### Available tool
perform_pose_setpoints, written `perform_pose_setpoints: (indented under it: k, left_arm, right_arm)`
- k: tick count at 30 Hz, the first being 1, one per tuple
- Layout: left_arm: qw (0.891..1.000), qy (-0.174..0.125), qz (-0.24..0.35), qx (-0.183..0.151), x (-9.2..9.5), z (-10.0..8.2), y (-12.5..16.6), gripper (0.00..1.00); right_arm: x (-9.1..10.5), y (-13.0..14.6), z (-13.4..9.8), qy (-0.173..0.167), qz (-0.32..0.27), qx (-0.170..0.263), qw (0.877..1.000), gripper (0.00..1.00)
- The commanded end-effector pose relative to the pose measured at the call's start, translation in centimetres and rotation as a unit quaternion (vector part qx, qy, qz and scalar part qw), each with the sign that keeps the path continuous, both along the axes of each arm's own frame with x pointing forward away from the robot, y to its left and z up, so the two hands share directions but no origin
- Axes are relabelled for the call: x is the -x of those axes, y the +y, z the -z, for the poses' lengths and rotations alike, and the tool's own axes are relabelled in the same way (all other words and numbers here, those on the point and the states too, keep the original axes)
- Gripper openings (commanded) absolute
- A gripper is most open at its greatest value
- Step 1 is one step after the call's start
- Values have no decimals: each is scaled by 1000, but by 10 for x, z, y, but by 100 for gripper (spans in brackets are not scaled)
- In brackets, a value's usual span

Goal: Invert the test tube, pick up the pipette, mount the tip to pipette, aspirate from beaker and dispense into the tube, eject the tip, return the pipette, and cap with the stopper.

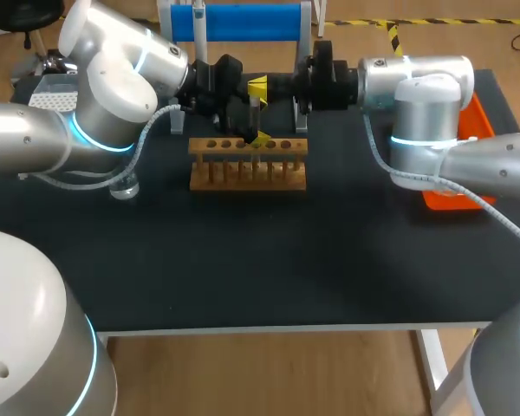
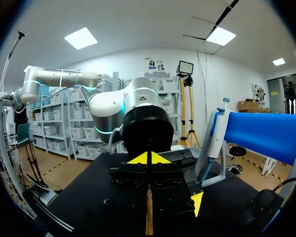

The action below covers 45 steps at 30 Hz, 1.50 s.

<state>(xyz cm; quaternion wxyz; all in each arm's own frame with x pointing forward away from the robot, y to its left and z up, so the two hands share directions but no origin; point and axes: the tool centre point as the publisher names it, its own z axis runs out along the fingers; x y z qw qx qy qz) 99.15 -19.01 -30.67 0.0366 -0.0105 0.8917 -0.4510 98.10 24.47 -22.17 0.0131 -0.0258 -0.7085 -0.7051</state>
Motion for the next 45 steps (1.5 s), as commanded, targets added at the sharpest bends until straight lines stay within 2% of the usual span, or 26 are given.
perform_pose_setpoints:
  k: [1,7,10,11,12,13,22,31,38,45]
  left_arm:
    - [1000,0,0,-1,0,0,0,100]
    - [1000,0,0,-1,0,0,0,100]
    - [1000,0,0,-1,0,0,0,100]
    - [1000,0,0,-1,0,0,0,100]
    - [1000,0,0,-1,0,0,0,100]
    - [1000,0,0,-1,0,0,0,100]
    - [1000,0,0,-1,0,0,0,100]
    - [1000,0,0,-1,0,0,0,100]
    - [1000,0,0,-1,0,0,0,100]
    - [1000,3,-24,-10,5,1,15,100]
  right_arm:
    - [3,-3,-7,-9,4,-20,1000,0]
    - [5,-10,-26,-24,9,-42,999,0]
    - [4,-17,-31,-37,19,-35,999,2]
    - [3,-20,-31,-43,23,-29,998,26]
    - [3,-22,-31,-47,28,-24,998,69]
    - [3,-25,-31,-50,34,-18,998,100]
    - [-2,-55,-14,-57,84,29,994,100]
    - [-5,-76,12,-43,118,77,989,100]
    - [-5,-76,12,-43,118,77,989,100]
    - [-5,-76,12,-43,118,77,989,100]
